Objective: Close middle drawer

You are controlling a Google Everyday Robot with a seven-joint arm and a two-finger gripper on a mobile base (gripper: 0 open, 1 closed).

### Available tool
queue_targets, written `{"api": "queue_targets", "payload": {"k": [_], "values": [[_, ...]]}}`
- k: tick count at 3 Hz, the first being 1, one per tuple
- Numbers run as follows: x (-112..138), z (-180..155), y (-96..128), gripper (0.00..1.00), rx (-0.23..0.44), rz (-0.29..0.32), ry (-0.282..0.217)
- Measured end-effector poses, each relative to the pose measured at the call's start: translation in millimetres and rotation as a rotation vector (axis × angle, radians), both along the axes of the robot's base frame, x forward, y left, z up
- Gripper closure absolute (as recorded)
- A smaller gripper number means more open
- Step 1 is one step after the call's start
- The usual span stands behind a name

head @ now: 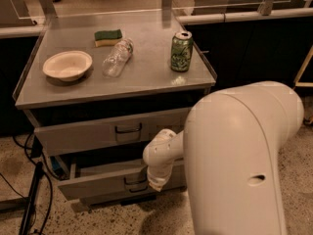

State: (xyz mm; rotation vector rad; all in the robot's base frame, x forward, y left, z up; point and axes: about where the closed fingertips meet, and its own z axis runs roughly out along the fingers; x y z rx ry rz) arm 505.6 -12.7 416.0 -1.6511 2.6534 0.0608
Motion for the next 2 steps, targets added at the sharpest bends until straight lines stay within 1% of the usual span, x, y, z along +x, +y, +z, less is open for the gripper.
{"api": "queue_targets", "payload": {"k": [1, 2], "values": [[20.9, -12.9, 7.5, 1.0, -0.024, -0.029, -0.062], [33.7, -21.1, 11.8, 1.0, -0.037, -0.068, -0.102]]}}
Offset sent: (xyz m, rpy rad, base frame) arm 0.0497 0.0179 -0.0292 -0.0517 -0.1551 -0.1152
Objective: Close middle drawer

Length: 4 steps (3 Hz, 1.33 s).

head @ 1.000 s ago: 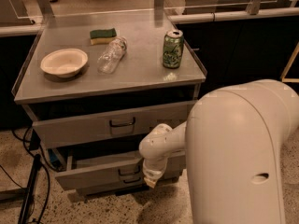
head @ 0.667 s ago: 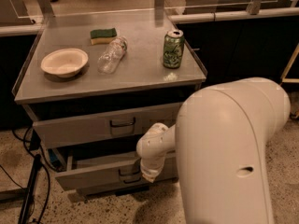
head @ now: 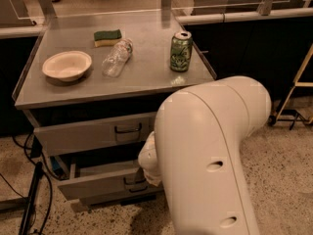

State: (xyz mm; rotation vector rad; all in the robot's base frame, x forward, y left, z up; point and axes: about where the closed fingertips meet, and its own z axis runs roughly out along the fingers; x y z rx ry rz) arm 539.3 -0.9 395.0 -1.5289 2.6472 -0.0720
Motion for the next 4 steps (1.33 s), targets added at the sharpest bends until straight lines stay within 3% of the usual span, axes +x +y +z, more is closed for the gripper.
{"api": "queue_targets", "payload": {"k": [2, 4], "values": [[30.1, -5.4, -14.3, 1.0, -0.024, -0.096, -0.065], [43.8, -0.8, -29.9, 1.0, -0.036, -0.148, -0.102]]}}
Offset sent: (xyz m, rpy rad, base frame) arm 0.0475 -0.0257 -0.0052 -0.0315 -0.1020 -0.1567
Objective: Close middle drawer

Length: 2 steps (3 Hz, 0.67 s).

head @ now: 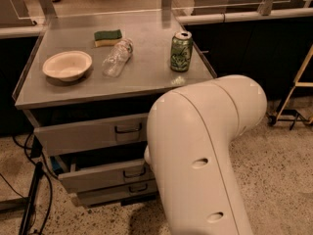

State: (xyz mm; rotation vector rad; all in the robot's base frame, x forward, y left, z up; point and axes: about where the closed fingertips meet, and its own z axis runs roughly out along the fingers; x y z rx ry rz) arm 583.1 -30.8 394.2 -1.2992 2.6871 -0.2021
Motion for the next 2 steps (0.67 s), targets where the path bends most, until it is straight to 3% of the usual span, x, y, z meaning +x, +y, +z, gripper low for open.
{"api": "queue_targets", "payload": {"k": [1, 2], "values": [[0.8, 3.0, -3.5, 1.0, 0.012, 0.008, -0.007], [0.8, 3.0, -3.5, 0.82, 0.012, 0.008, -0.007]]}}
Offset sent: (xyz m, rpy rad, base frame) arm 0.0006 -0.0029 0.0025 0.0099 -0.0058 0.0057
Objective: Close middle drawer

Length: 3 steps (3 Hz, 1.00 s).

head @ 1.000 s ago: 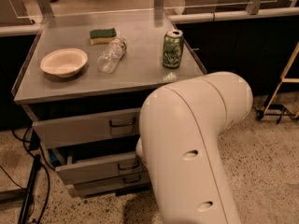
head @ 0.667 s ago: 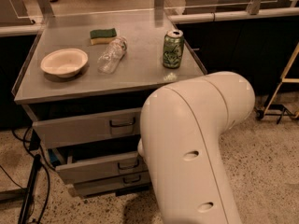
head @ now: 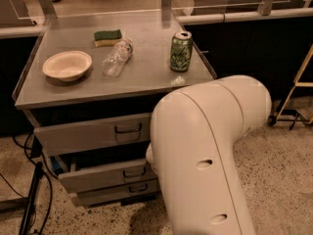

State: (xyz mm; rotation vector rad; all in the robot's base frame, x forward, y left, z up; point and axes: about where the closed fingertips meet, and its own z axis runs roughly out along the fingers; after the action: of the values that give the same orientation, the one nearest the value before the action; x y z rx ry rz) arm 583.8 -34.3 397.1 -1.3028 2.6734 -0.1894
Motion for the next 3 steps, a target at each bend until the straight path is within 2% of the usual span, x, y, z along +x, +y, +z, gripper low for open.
{"api": "queue_targets", "payload": {"k": [2, 3], "values": [[0.0, -0.1, 0.0, 0.35, 0.0, 0.0, 0.0], [-0.1, -0.1, 0.0, 0.04, 0.0, 0.0, 0.0]]}}
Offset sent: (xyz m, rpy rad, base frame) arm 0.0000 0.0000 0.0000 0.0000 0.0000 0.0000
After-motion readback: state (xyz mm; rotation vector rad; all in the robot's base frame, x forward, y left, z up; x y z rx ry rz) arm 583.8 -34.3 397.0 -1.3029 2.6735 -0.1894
